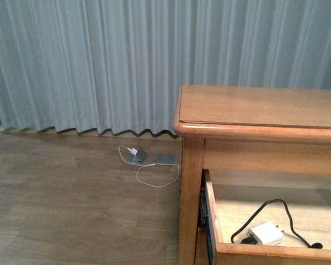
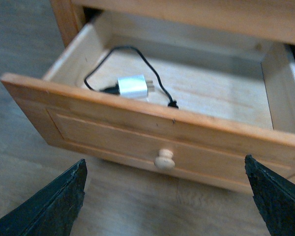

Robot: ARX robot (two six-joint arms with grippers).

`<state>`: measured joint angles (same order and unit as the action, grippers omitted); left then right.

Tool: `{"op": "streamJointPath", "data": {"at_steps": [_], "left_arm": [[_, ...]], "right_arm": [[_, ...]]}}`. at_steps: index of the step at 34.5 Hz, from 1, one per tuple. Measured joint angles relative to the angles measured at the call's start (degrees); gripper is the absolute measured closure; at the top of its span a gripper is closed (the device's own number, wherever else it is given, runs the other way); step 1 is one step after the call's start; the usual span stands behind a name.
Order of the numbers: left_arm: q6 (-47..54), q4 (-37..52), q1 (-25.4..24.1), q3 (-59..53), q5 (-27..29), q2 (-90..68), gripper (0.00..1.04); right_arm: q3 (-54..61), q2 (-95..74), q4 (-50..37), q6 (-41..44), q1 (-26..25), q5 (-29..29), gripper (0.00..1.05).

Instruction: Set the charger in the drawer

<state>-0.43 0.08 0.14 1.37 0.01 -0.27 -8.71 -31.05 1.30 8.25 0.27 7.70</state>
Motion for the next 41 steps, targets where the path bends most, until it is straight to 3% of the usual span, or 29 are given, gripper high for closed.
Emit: {"op": "streamJointPath", "data": {"at_steps": [6, 10, 20, 41], "left_arm": [[0.0, 0.0, 0.0, 0.0, 0.0, 0.0, 0.29], [0.0, 0.0, 0.0, 0.0, 0.0, 0.0, 0.06], [0.2, 0.0, 0.0, 0.0, 0.0, 0.0, 0.06], [0.2, 0.0, 0.0, 0.0, 0.0, 0.0, 0.06]], "right_arm": [[-2.2, -10.7, -2.3, 1.0, 0.1, 0.1, 0.09], [-4.0, -22.4, -9.5, 1.1, 1.6, -1.0, 0.09], [-12.0, -50.3, -22.7, -1.4, 3.0, -3.7, 0.09], [-31.3, -79.5, -43.2, -7.4, 6.9, -13.3, 0.09]]}}
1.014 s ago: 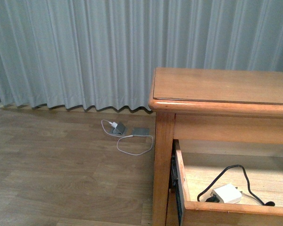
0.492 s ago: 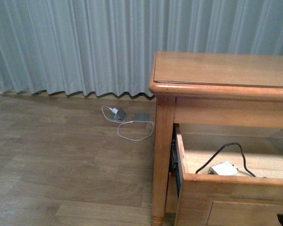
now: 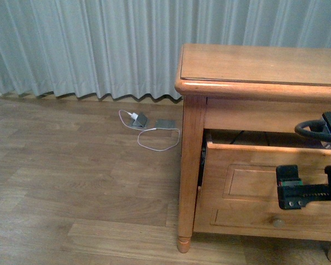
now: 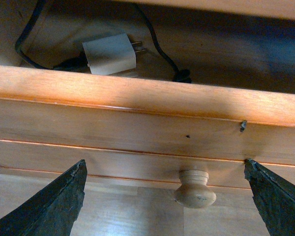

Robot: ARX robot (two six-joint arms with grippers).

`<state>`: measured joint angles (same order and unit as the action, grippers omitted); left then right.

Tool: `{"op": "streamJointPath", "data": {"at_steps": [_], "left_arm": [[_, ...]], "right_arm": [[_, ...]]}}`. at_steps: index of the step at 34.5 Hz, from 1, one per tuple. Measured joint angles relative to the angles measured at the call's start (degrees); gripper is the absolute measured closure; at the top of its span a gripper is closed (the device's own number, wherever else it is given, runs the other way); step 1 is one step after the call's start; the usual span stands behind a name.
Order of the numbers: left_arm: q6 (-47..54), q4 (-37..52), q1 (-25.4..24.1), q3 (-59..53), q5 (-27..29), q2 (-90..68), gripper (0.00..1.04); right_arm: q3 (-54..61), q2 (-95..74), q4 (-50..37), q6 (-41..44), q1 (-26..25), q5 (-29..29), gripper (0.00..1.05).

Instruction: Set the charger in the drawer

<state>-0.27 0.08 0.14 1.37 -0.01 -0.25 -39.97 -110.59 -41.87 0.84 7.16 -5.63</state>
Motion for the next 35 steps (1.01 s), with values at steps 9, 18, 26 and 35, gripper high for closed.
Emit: {"op": "streamJointPath", "data": {"at_steps": [9, 18, 26, 35], "left_arm": [[0.0, 0.0, 0.0, 0.0, 0.0, 0.0, 0.06], [0.0, 0.0, 0.0, 0.0, 0.0, 0.0, 0.06], [0.0, 0.0, 0.0, 0.0, 0.0, 0.0, 0.06], [0.0, 0.0, 0.0, 0.0, 0.0, 0.0, 0.06]], "right_arm": [[-8.5, -7.3, -2.8, -2.3, 0.3, -2.7, 0.09], [-13.2, -10.2, -3.0, -4.3, 0.4, -4.3, 0.09], [-13.7, -10.5, -2.9, -4.3, 0.4, -4.2, 0.09], [-6.4, -0.9, -1.2, -4.7, -0.2, -0.2, 0.09]]}}
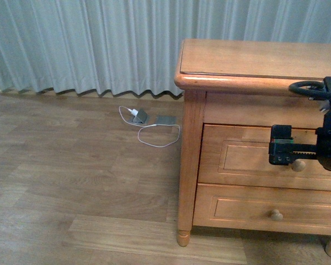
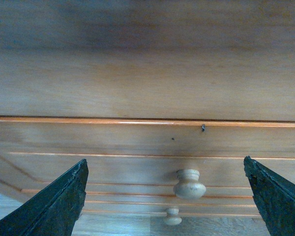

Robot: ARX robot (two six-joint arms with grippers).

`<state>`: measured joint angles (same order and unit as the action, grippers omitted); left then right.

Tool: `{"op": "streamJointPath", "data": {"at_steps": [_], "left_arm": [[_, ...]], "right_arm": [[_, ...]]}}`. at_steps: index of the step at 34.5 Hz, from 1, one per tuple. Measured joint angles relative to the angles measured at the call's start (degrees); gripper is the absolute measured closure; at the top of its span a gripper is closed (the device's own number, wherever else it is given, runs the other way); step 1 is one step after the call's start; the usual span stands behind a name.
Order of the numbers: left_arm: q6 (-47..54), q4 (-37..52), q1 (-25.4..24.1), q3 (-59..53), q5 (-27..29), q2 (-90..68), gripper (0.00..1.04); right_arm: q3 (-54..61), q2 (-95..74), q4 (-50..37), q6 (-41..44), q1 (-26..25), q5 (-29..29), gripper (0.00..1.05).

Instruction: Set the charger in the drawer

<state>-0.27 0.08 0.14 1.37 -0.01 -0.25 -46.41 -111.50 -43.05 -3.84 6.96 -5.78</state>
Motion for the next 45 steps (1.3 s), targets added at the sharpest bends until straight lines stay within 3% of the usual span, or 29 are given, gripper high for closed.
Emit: {"op": "streamJointPath", "data": {"at_steps": [8, 17, 23, 31, 33, 35, 40, 41, 45], "left_arm": [[0.0, 0.0, 0.0, 0.0, 0.0, 0.0, 0.06], [0.0, 0.0, 0.0, 0.0, 0.0, 0.0, 0.06], [0.0, 0.0, 0.0, 0.0, 0.0, 0.0, 0.06], [0.0, 0.0, 0.0, 0.0, 0.0, 0.0, 0.06], [0.0, 0.0, 0.0, 0.0, 0.0, 0.0, 0.06], [0.0, 0.0, 0.0, 0.0, 0.0, 0.0, 0.06], [0.0, 0.0, 0.0, 0.0, 0.0, 0.0, 0.06], [0.0, 0.0, 0.0, 0.0, 0.0, 0.0, 0.06], [0.0, 0.0, 0.0, 0.0, 0.0, 0.0, 0.06]], "right_arm": [[11.1, 19.7, 8.5, -0.2, -0.1, 6.6, 0.09], [22.7, 49.9, 27.0, -2.8, -1.0, 16.1, 0.09], [30.8, 74.8, 41.9, -2.5, -5.5, 17.2, 0.09], [32.6, 80.3, 42.2, -1.9, -6.6, 16.2, 0.1], [37.8, 82.0, 29.3, 0.8, -6.7, 8.6, 0.23], [40.0, 83.6, 23.4, 2.0, -7.0, 5.7, 0.34], [41.4, 86.4, 22.9, 3.0, -7.0, 5.7, 0.54], [41.9, 87.3, 23.4, 3.2, -7.0, 5.8, 0.63], [42.9, 89.5, 24.9, 3.4, -7.0, 5.8, 0.83]]}}
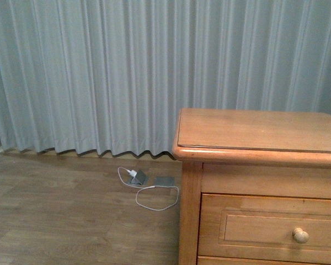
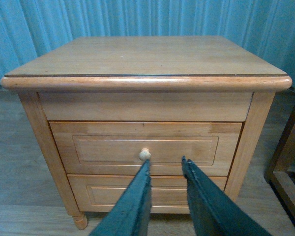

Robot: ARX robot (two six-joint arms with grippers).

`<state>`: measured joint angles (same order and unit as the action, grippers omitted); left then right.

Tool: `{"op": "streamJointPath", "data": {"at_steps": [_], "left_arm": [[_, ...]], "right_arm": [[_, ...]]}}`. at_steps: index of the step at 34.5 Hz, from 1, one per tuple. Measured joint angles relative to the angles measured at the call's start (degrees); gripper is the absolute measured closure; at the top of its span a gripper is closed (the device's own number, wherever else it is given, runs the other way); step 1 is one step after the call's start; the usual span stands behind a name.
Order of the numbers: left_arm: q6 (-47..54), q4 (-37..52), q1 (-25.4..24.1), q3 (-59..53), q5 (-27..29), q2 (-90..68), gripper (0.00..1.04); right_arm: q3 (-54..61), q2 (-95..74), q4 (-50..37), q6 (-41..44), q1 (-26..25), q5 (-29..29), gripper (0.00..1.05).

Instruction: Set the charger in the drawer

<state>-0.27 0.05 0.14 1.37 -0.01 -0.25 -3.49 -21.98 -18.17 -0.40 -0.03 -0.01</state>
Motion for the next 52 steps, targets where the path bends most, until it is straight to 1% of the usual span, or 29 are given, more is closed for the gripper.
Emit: {"op": "streamJointPath", "data": {"at_steps": [3, 4, 5, 9, 12, 24, 27, 29, 41, 43, 44, 48, 51, 52], "left_arm": [[0.0, 0.0, 0.0, 0.0, 0.0, 0.0, 0.06], [0.0, 0.0, 0.0, 0.0, 0.0, 0.0, 0.06], [0.0, 0.0, 0.0, 0.0, 0.0, 0.0, 0.06], [0.0, 0.0, 0.0, 0.0, 0.0, 0.0, 0.06], [0.0, 0.0, 0.0, 0.0, 0.0, 0.0, 0.06], [0.0, 0.0, 0.0, 0.0, 0.0, 0.0, 0.06], [0.0, 0.0, 0.0, 0.0, 0.0, 0.0, 0.06], [0.0, 0.0, 0.0, 0.0, 0.0, 0.0, 0.06], [0.0, 0.0, 0.0, 0.0, 0.0, 0.0, 0.06], [0.0, 0.0, 0.0, 0.0, 0.0, 0.0, 0.06], [0.0, 0.0, 0.0, 0.0, 0.0, 0.0, 0.06], [0.0, 0.0, 0.0, 0.0, 0.0, 0.0, 0.06], [0.0, 0.0, 0.0, 0.0, 0.0, 0.0, 0.06], [0.0, 0.0, 0.0, 0.0, 0.0, 0.0, 0.06]], "right_arm": [[0.4, 1.5, 0.9, 0.0, 0.0, 0.0, 0.95], [0.6, 2.1, 1.3, 0.1, 0.0, 0.0, 1.01], [0.7, 2.5, 1.5, 0.1, 0.0, 0.0, 1.04], [1.3, 4.6, 3.1, 0.2, 0.0, 0.0, 1.03], [3.2, 6.2, 2.4, 0.2, 0.0, 0.0, 1.03], [3.2, 12.1, 8.2, 0.3, 0.0, 0.0, 1.03], [3.1, 18.0, 16.1, 0.3, 0.0, 0.0, 1.03], [3.1, 20.6, 17.7, 0.3, 0.0, 0.0, 1.03], [3.1, 21.7, 18.1, 0.3, 0.0, 0.0, 1.03], [3.1, 21.7, 18.1, 0.4, 0.0, 0.0, 0.94], [3.1, 21.7, 18.1, 0.4, 0.0, 0.0, 0.87], [3.1, 21.7, 18.1, 0.4, 0.0, 0.0, 0.7], [3.1, 21.7, 18.1, 0.4, 0.0, 0.0, 0.49], [3.1, 21.7, 18.1, 0.4, 0.0, 0.0, 0.46]]}}
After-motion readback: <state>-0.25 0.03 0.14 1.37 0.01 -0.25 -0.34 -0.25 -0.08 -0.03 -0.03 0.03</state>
